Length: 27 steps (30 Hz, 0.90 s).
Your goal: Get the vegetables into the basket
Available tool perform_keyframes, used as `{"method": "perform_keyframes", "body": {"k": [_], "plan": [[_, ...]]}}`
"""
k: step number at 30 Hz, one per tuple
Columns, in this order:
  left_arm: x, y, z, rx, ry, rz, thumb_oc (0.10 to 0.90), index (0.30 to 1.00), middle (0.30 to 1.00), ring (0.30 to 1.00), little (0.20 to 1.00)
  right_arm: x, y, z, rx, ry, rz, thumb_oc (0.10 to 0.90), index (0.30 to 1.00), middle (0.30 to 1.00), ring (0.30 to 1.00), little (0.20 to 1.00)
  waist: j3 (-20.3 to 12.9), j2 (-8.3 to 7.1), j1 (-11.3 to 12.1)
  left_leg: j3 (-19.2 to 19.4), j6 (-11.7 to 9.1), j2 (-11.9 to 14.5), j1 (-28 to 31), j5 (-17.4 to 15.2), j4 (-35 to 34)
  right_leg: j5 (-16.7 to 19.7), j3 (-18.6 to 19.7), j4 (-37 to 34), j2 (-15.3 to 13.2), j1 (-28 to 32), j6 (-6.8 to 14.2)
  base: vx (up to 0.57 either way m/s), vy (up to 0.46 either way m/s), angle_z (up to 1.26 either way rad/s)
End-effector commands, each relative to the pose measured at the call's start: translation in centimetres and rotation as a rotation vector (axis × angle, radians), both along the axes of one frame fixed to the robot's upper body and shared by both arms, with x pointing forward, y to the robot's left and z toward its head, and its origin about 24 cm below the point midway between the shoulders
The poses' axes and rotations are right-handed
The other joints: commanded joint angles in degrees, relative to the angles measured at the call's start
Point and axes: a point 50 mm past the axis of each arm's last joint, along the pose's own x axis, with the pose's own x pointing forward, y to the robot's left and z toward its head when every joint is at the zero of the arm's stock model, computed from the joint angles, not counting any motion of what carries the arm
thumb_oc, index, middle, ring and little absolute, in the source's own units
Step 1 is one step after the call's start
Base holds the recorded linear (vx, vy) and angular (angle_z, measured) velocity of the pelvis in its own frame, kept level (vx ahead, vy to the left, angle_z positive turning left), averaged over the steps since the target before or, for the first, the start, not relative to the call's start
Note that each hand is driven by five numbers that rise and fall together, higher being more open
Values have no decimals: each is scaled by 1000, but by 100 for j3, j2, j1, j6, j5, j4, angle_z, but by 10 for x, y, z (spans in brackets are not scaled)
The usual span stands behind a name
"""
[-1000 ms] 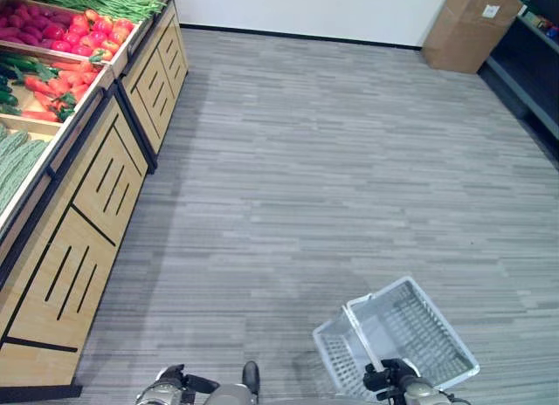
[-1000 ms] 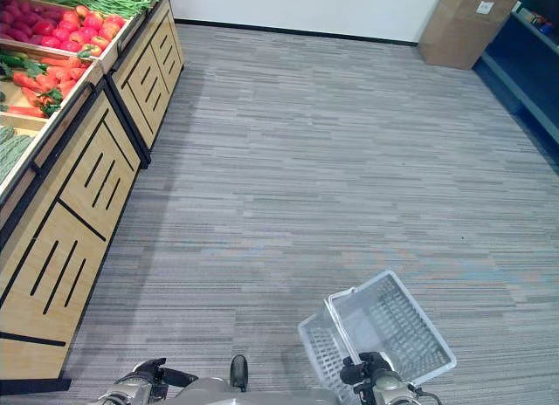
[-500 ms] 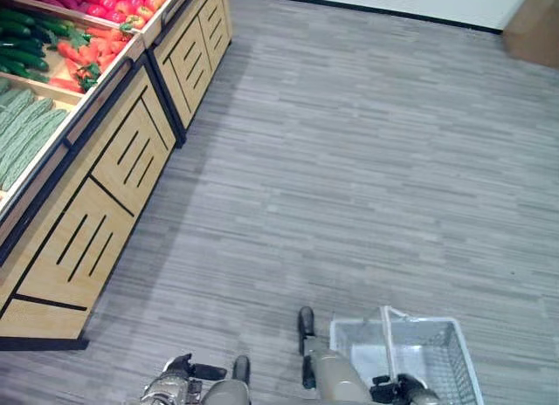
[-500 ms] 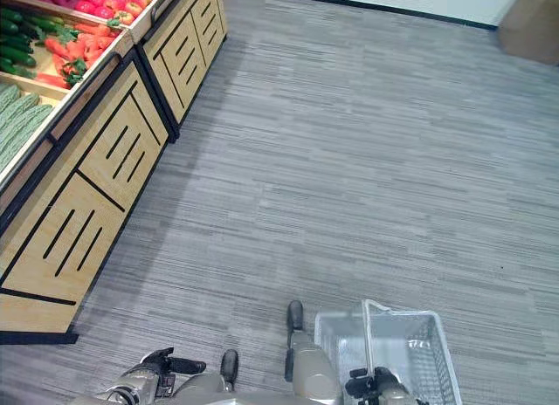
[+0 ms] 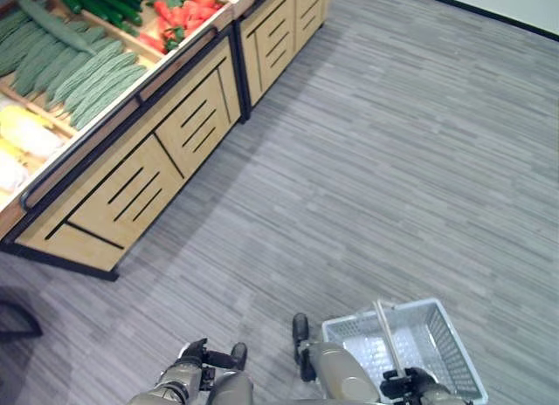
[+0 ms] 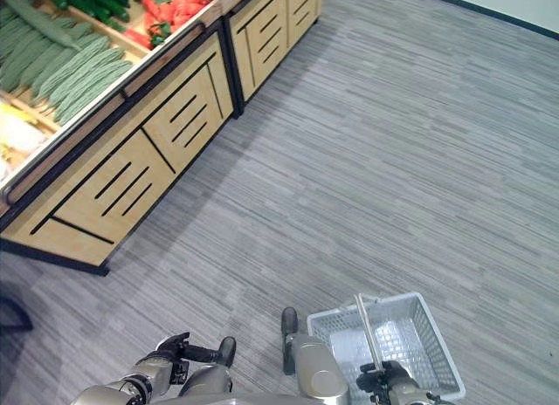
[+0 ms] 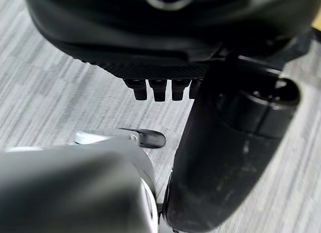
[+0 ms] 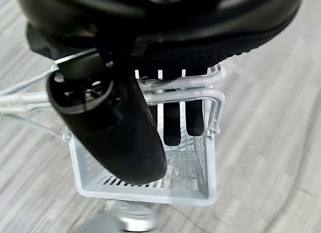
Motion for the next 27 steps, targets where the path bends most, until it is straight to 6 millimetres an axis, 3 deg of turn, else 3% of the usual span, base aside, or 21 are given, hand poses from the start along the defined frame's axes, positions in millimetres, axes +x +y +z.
{"method": "perform_keyframes", "body": {"k": [1, 3, 4, 5, 6, 7, 8, 10, 11, 12, 13, 15, 19, 27], "plan": [[-8, 19, 2, 48, 19, 54, 900, 1000, 1000, 1000, 1000, -13, -5, -1, -26, 26, 32, 400, 300, 300, 300, 300, -42, -293, -40, 160, 281, -519, 574, -562, 294, 324, 553, -309, -474, 41, 658, 50, -65, 34], [-6, 19, 2, 43, 9, 57, 900, 1000, 1000, 1000, 1000, -14, -8, 0, -37, 32, 45, 400, 300, 300, 300, 300, 76, -306, 29, 559, 124, -578, 181, -234, 1007, 220, 332, -379, -567, 337, 554, 51, -83, 38], [-6, 19, 2, 43, 9, 57, 900, 1000, 1000, 1000, 1000, -14, -8, 0, -37, 32, 45, 400, 300, 300, 300, 300, 80, -303, 24, 554, 125, -580, 166, -251, 1041, 220, 326, -380, -567, 340, 555, 9, -102, 101], [-1, 19, 4, 43, -6, 46, 900, 1000, 1000, 1000, 1000, -15, -11, 0, -45, 34, 45, 400, 300, 300, 300, 300, 192, -334, 65, 1077, 126, -556, -195, -115, 1498, 144, 148, -423, -646, 532, 495, -14, -51, 110], [-1, 19, 4, 43, -6, 46, 900, 1000, 1000, 1000, 1000, -15, -11, 0, -45, 34, 45, 400, 300, 300, 300, 300, 192, -333, 65, 1077, 126, -555, -198, -117, 1501, 144, 147, -423, -645, 531, 495, -9, -70, 112], [0, 19, 4, 48, -5, 35, 900, 1000, 1000, 1000, 1000, -18, -13, 1, -50, 42, 45, 400, 300, 300, 300, 300, 223, -330, 53, 1497, 155, -408, -320, -77, 1483, 91, 28, -416, -682, 585, 489, 5, -18, 59], [4, 17, 5, 47, -7, 1, 900, 1000, 1000, 1000, 1000, -24, -18, 1, -60, 59, 24, 400, 300, 300, 300, 300, 208, -271, -46, 2542, 181, 180, -468, 10, 738, 26, -278, -574, -845, 809, 608, 28, 10, 70], [5, 17, 6, 57, -7, -13, 900, 1000, 1000, 1000, 1000, -27, -18, 0, -61, 61, 5, 400, 300, 300, 300, 300, 174, -184, -48, 2890, 30, 447, -769, 514, 224, 29, -473, -666, -887, 898, 702, 69, 83, 110], [5, 17, 6, 57, -7, -13, 900, 1000, 1000, 1000, 1000, -27, -18, 0, -62, 61, 5, 400, 300, 300, 300, 300, 162, -183, -57, 2883, 24, 440, -763, 539, 187, 25, -483, -667, -889, 894, 701, 139, 191, 87], [4, 19, 6, 73, -2, -21, 900, 1000, 1000, 1000, 1000, -29, -20, 1, -67, 60, -8, 400, 300, 300, 300, 300, 123, -163, -52, 2961, -96, 655, -891, 841, -36, -2, -564, -596, -989, 867, 780, 126, 186, 40], [3, 19, 6, 74, 1, -17, 900, 1000, 1000, 1000, 1000, -28, -19, 0, -66, 64, 0, 400, 300, 300, 300, 300, 77, -146, -89, 3061, -82, 692, -740, 677, -36, -111, -574, -468, -1012, 863, 792, 180, 267, 16], [3, 22, 6, 77, -3, -10, 900, 1000, 1000, 1000, 1000, -25, -15, 0, -60, 65, 25, 400, 300, 300, 300, 300, 51, -172, -48, 2946, -41, 592, -677, 641, -61, -39, -537, -474, -1075, 878, 849, 90, 197, -3], [-1, 26, 6, 87, 8, -7, 900, 1000, 1000, 1000, 1000, -21, -9, -2, -44, 58, 22, 400, 300, 300, 300, 300, -24, -339, 53, 3215, 98, 359, -623, 460, -27, 164, -382, -706, -1352, 974, 1014, 86, 211, -16], [0, 34, 9, 109, 0, 5, 900, 1000, 1000, 1000, 1000, -1, 5, -1, -25, 20, 98, 400, 300, 300, 300, 300, -24, -543, 229, 3347, 291, 90, -599, 195, -22, 400, -289, -831, -1608, 914, 1248, 45, 126, 1]]}}
